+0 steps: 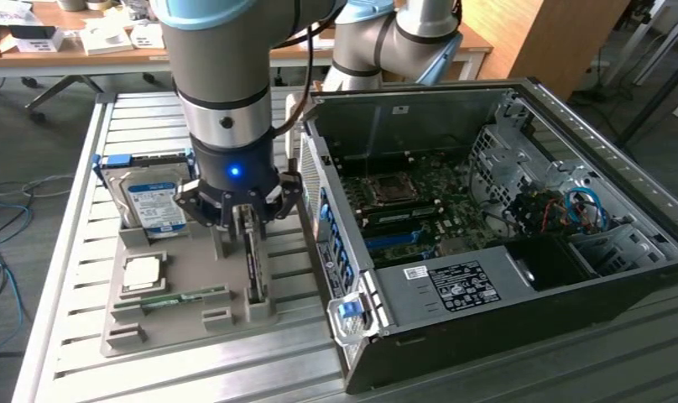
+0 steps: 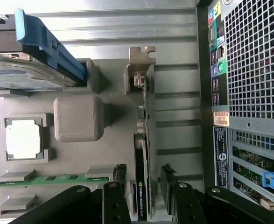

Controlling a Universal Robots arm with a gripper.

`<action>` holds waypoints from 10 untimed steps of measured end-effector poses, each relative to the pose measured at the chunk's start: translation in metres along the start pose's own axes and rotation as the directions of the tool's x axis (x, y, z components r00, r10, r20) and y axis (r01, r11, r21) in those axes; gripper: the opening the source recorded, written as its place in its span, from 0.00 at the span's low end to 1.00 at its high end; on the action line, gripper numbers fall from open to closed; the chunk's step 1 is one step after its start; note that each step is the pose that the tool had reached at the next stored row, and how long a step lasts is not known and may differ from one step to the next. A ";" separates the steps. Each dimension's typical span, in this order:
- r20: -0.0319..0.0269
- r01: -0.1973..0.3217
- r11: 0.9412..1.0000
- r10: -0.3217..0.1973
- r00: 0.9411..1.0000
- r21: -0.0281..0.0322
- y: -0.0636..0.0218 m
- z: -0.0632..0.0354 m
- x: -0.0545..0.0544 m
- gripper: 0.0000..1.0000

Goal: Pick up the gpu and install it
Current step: 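Pick up the gpu and move the gpu toward the slot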

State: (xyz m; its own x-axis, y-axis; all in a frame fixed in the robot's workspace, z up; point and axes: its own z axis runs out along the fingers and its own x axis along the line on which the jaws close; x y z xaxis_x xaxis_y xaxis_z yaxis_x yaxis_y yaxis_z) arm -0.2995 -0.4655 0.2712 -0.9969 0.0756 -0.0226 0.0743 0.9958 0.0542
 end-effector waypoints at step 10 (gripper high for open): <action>0.000 0.000 1.000 0.000 1.000 0.000 -0.0009 0.0104 0.000 0.43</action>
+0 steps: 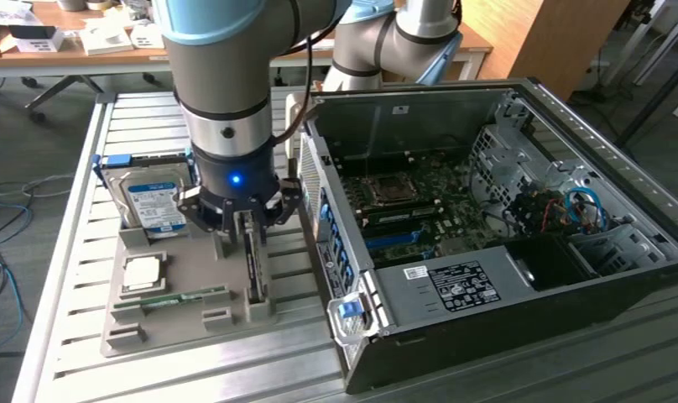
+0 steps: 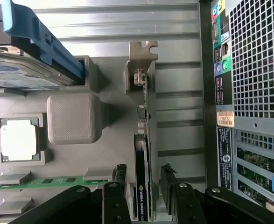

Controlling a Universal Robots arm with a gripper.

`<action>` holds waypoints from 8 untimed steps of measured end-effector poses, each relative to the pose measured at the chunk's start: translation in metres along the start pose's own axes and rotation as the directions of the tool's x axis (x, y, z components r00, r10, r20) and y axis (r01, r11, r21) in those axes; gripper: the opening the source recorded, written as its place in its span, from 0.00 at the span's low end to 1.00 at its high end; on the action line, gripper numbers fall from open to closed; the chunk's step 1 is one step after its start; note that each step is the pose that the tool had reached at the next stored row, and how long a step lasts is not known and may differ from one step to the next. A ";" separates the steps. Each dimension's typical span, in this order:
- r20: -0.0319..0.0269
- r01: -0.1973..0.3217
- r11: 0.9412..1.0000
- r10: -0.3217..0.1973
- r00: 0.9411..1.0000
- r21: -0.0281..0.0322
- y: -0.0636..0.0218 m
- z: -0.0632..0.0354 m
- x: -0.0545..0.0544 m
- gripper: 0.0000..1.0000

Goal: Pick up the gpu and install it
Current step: 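Pick up the gpu and move the gpu toward the slot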

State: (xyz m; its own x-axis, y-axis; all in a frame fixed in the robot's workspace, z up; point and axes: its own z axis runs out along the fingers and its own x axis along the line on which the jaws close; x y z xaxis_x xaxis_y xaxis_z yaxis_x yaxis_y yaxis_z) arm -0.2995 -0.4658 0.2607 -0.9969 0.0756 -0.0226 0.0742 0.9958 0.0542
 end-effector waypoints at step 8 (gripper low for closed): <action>0.000 0.000 1.000 0.000 1.000 0.000 -0.0003 0.0056 0.000 0.43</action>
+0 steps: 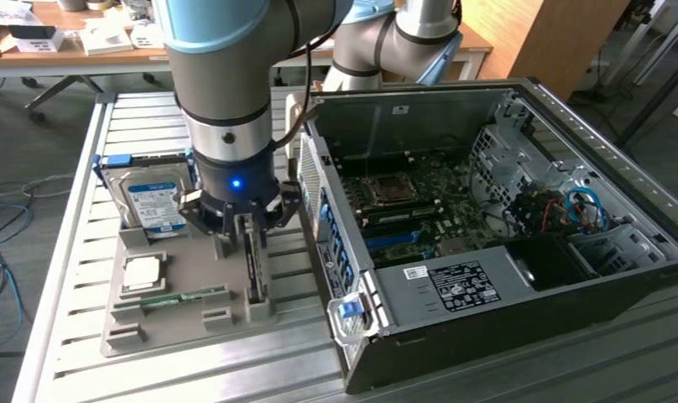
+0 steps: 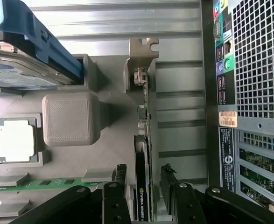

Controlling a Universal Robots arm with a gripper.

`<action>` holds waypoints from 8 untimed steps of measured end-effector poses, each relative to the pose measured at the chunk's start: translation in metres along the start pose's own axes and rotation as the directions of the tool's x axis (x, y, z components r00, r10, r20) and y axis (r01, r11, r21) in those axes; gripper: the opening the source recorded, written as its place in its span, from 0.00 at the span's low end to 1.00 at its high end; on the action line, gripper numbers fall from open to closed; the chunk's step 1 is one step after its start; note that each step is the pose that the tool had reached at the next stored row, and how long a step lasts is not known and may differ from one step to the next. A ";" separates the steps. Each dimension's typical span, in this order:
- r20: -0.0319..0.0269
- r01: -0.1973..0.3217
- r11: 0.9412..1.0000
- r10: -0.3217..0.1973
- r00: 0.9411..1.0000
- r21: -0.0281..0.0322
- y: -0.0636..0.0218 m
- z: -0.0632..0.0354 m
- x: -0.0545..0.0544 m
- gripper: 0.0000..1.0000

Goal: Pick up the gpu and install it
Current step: 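Pick up the gpu and move the gpu toward the slot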

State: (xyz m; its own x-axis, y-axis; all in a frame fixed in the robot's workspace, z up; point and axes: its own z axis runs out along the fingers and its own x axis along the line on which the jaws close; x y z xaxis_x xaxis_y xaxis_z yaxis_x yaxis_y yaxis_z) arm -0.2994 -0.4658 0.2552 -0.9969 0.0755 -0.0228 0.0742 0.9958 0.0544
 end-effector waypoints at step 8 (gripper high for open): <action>0.000 0.000 1.000 0.000 1.000 0.000 -0.0007 0.0114 0.000 0.43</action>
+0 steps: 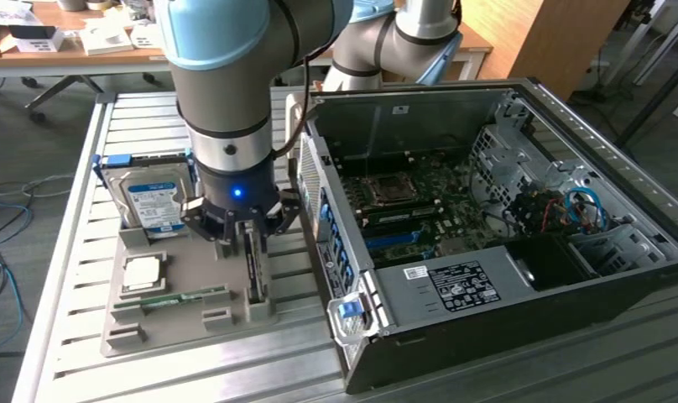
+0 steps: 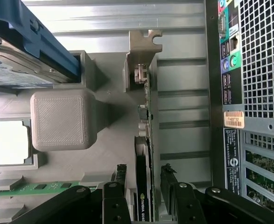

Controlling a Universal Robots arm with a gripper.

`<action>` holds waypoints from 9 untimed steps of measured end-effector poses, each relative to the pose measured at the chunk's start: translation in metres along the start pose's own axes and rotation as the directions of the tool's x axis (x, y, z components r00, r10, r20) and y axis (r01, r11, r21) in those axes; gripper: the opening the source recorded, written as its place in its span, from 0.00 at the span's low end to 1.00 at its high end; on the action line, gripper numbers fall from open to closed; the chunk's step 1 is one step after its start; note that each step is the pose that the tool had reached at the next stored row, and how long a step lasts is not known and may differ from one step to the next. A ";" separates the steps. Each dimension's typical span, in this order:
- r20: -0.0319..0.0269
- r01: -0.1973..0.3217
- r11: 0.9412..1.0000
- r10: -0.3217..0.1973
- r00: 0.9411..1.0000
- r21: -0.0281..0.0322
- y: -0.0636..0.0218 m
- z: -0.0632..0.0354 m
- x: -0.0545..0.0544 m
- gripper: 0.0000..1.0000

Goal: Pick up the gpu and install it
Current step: 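Pick up the gpu and move the gpu toward the slot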

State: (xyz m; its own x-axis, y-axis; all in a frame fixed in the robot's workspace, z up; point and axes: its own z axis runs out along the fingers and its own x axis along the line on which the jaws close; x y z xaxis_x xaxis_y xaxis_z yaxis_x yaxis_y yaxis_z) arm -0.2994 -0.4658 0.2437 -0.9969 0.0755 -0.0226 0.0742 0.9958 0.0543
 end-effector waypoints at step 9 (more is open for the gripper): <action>0.000 0.000 1.000 0.000 1.000 0.000 -0.0002 0.0043 0.000 0.43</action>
State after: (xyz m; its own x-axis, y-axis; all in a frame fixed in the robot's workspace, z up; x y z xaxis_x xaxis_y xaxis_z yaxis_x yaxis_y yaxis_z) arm -0.2994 -0.4658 0.2394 -0.9969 0.0755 -0.0226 0.0742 0.9958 0.0543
